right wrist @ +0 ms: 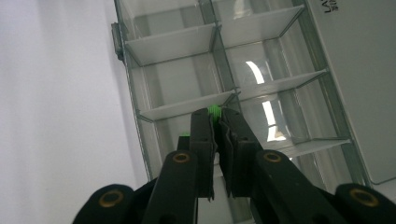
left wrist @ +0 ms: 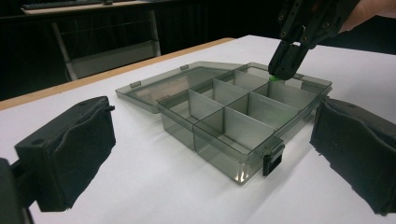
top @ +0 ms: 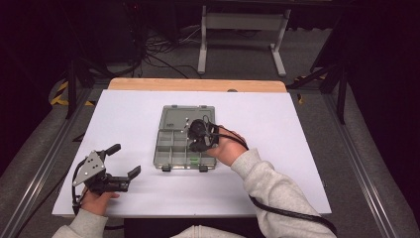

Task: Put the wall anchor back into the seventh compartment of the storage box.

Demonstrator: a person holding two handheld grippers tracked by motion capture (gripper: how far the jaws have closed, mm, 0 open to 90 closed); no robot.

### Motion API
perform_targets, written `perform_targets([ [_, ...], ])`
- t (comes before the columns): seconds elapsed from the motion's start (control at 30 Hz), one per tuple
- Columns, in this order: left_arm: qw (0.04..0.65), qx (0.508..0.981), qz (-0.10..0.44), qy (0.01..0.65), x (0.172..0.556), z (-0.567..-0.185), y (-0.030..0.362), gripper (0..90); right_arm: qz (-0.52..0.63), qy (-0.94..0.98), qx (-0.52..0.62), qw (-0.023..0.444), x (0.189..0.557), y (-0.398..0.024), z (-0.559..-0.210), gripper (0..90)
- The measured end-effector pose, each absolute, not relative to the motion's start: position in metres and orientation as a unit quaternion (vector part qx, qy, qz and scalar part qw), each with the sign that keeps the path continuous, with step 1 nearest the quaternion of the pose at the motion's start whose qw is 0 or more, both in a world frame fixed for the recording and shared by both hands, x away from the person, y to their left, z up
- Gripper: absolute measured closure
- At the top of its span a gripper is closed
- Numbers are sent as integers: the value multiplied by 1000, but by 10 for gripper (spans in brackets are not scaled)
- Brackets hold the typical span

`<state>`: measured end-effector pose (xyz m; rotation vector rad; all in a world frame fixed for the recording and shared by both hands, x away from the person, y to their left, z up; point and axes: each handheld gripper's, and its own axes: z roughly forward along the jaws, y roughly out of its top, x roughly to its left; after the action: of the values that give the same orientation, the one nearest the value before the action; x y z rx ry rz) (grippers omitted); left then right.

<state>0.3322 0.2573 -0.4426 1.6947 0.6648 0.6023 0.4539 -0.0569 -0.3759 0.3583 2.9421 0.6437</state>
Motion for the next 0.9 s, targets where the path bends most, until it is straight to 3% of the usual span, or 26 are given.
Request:
perform_targets([
  [0.9,574,725,255,283,332,-443,257,4,192,972,128,42,460,-56,-405,836],
])
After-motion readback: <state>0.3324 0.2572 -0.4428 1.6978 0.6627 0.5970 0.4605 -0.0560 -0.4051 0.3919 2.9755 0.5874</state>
